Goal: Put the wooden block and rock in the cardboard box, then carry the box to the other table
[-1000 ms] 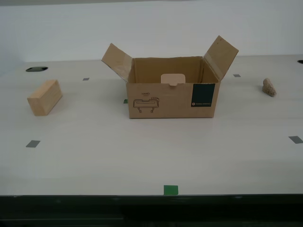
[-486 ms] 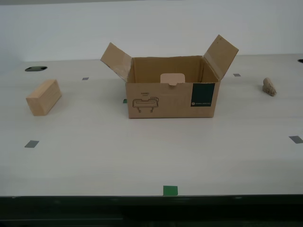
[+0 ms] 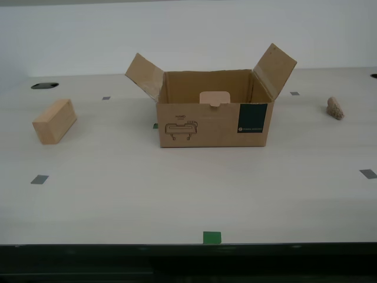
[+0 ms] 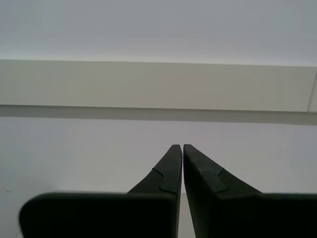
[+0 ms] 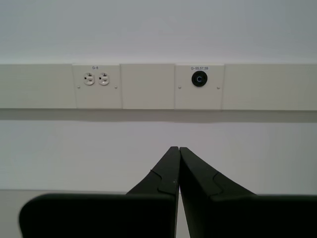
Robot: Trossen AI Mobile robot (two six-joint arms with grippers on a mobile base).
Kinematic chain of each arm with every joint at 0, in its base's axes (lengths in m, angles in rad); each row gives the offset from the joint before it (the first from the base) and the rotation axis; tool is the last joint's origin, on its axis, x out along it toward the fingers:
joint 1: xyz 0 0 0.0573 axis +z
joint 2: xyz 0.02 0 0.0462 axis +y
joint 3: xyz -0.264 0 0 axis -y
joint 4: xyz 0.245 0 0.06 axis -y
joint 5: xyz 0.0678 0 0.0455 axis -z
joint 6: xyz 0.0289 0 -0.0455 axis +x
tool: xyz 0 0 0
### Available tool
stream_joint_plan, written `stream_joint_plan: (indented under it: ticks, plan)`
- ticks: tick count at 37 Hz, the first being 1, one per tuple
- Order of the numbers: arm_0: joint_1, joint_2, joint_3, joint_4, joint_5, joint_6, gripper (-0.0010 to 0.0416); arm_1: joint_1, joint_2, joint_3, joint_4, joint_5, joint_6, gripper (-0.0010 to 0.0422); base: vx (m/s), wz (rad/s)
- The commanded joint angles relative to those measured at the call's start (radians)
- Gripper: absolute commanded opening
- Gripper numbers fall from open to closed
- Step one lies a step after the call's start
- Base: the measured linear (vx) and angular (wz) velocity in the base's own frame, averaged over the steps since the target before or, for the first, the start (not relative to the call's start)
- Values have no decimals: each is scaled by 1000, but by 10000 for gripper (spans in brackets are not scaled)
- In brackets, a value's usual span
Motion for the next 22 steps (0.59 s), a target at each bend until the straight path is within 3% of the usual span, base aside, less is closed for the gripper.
stream_joint_plan:
  ticks: [1, 22]
  plan:
    - [0, 0, 1, 2, 0, 0, 0, 0, 0, 1, 5, 1, 1, 0, 0, 0]
    - [0, 0, 1, 2, 0, 1, 0, 0, 0, 1, 5, 0, 1, 0, 0, 0]
